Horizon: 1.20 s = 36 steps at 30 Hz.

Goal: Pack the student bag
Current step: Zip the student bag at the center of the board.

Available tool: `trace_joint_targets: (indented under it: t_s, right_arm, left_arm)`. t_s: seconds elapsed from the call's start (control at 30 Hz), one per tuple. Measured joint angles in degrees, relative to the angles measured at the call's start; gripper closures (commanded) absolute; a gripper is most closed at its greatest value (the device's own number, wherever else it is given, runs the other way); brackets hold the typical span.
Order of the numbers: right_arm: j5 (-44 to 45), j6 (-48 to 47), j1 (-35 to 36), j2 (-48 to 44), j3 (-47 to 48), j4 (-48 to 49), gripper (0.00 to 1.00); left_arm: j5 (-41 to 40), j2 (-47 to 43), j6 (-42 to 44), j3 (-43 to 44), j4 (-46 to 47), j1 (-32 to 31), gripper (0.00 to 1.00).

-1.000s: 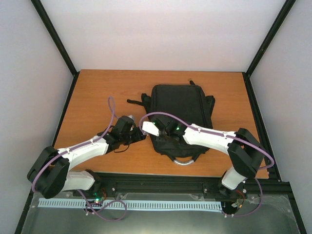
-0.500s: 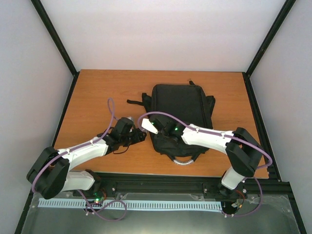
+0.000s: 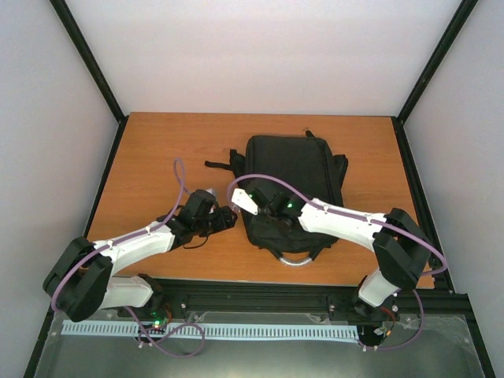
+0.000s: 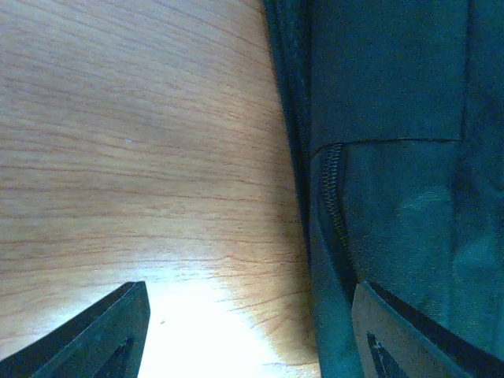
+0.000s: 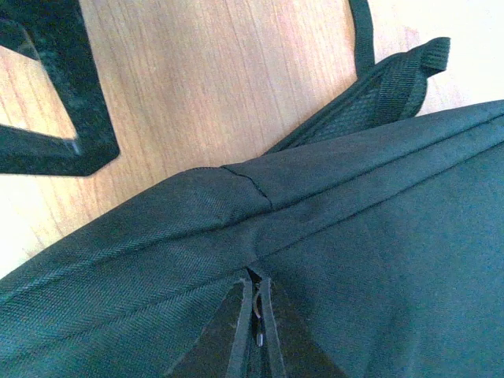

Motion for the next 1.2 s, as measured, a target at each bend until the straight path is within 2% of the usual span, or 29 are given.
trace_joint_targets:
  t_s: [0.2,0.43,0.7,0.9,1.07,1.2]
  right_arm:
    - [-5.09,1.46,-1.99,-1.20,-0.17,-0.66,0.97]
    - [-12.90,4.57,-5.84,-4.61,-0.48,-2.01,0.97]
    - [-20.37,7.65,-9.55,-4.76,-0.81,-3.72,0.97]
    - [-28.09,13.11,-13.29,-4.74,-1.07,-4.42,0.97]
    - [-38.69,19.54,-19.04,-4.57,-0.83,-6.27,0.97]
    - [-43.45,22.62,-20.92,-3.67,-0.11,-8.28,0.97]
  left_arm:
    - [4.09,0.00,-0.02,-0.26,4.39,0.04,0.22]
    - [10.93,5.03,-0.63,0.48,12.72,0.13,0.24]
    - [16.26,10.80,-1.68,1.84,19.39,0.24,0.32]
    - [17.40,10.25,-2.54,1.86,22.40,0.24,0.24]
    - [17.55,7.28,-2.62,1.86,22.40,0.24,0.26]
    - [17.92,7.26,-2.73,1.81,22.53,0.24,0.28]
